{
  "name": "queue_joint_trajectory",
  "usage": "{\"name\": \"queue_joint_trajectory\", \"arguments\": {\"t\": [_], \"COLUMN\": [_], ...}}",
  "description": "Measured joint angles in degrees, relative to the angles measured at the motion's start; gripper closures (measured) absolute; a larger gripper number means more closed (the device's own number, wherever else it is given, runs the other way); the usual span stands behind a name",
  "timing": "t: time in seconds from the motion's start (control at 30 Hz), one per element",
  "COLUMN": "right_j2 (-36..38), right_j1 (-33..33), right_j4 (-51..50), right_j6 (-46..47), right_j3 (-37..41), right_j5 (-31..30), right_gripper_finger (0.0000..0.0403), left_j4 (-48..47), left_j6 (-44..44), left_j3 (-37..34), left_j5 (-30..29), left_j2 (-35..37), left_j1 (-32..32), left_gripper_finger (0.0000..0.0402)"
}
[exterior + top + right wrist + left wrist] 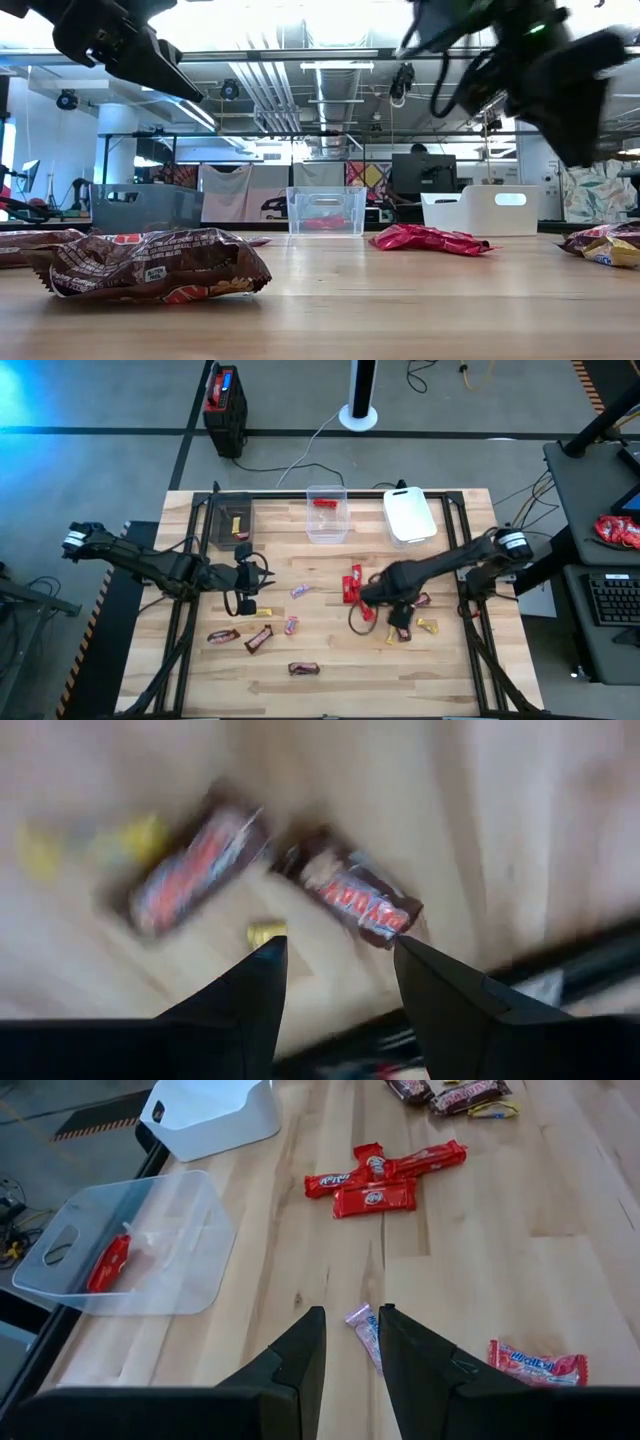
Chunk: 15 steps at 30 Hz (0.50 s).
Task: Sort candy by brand, put in halloween buckets
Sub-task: Put the brown chocolate bar into the white bin
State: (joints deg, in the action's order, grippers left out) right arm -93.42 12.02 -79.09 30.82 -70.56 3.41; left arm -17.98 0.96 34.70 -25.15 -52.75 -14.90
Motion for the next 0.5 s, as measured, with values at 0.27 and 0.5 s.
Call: {"name": "queue_joint_trajectory", "arguments": {"t": [0.27,0.5], "right_j2": [0.3,0.3], "right_j1": [2.9,2.3], "right_j4": [0.6,11.1], "right_j6": [-16.4,-18.0], "right_j3": [7.2,14.4], "right_j5": [0.1,-0.5], "right_gripper_finger": [0.0222,0.0222], "left_j4": [1.0,2.0], "left_j6": [-0.4,-1.4], "left_j3": [0.0,0.0], "left_j5": [0.0,0.0], "left_j2": [0.0,0.0], "left_j1": [0.0,0.0], "left_gripper_finger": [0.0322,0.0322]}}
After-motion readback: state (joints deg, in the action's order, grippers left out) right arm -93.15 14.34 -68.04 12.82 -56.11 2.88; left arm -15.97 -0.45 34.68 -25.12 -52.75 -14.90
